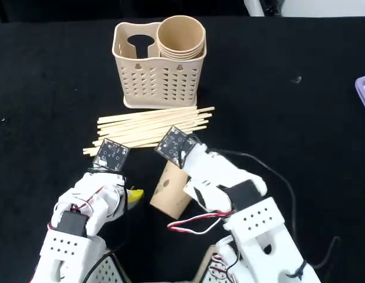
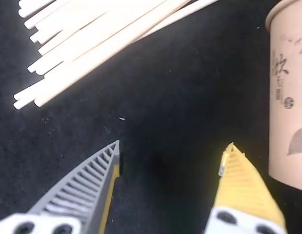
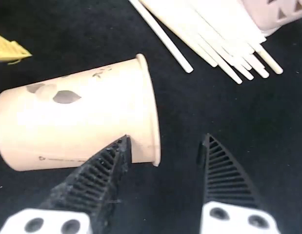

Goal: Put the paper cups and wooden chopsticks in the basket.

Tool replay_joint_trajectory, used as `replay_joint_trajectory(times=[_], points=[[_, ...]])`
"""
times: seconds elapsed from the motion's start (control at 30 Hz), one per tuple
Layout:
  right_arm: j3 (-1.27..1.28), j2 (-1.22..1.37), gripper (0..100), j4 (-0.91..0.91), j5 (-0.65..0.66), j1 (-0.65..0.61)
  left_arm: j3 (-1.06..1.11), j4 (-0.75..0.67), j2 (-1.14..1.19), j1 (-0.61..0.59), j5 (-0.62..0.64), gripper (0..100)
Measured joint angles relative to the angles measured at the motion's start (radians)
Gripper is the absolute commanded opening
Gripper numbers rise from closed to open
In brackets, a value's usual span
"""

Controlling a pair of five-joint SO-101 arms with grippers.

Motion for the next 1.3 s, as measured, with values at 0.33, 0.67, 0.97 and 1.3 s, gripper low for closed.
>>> replay_joint_trajectory(times=[0.33,0.67,0.97,1.3], points=[[-0.002,0.031,5.4,-0.011,0.018,-0.012,0.0,0.0,0.0,0.0,0.0,32],[-0.006,0.005,25.4,-0.005,-0.043,0.044,0.0,0.0,0.0,0.0,0.0,32],[0.02,0.005,12.5,-0.006,-0.003,0.043,0.0,0.0,0.0,0.0,0.0,32],[0.018,-0.003,1.1,-0.012,0.127,0.012,0.014,-0.003,-0.002,0.0,0.0,32]])
